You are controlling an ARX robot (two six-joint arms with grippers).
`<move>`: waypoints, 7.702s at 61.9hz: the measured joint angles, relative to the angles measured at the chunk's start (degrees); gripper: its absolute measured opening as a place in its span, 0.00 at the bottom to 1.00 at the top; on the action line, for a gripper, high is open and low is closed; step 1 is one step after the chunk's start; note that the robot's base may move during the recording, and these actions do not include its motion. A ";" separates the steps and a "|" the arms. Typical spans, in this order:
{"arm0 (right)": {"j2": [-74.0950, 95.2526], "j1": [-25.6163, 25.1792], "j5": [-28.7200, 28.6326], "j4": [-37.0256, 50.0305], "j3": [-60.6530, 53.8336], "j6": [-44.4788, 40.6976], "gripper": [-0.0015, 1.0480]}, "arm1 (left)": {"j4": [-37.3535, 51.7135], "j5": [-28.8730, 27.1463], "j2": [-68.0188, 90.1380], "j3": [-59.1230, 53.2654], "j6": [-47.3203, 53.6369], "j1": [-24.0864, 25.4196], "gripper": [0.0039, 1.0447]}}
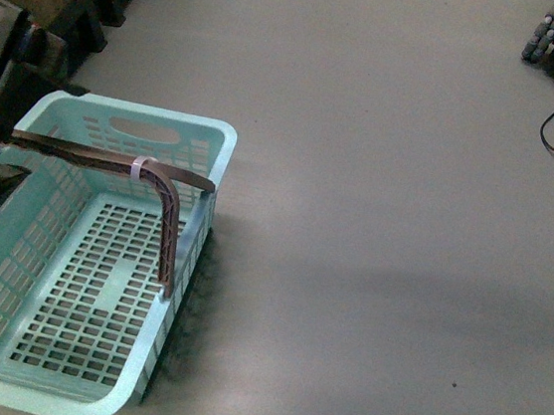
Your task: Pick lemon and mango into basket
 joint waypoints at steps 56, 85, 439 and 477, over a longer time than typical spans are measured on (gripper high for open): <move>0.00 0.00 -0.02 0.00 0.00 0.00 0.92 | -8.17 -2.21 -6.25 -0.98 -9.09 -1.01 0.26; 0.00 0.00 -0.02 0.00 0.00 0.00 0.92 | -33.05 -1.77 -56.54 -6.29 -13.68 0.79 0.26; 0.04 0.00 -0.04 -0.02 0.00 0.00 0.92 | -47.58 -5.20 -73.22 1.70 -16.61 -4.98 0.05; -0.04 0.04 -0.13 0.00 0.00 0.00 0.92 | -47.58 -5.18 -73.13 1.81 -16.59 -4.98 0.05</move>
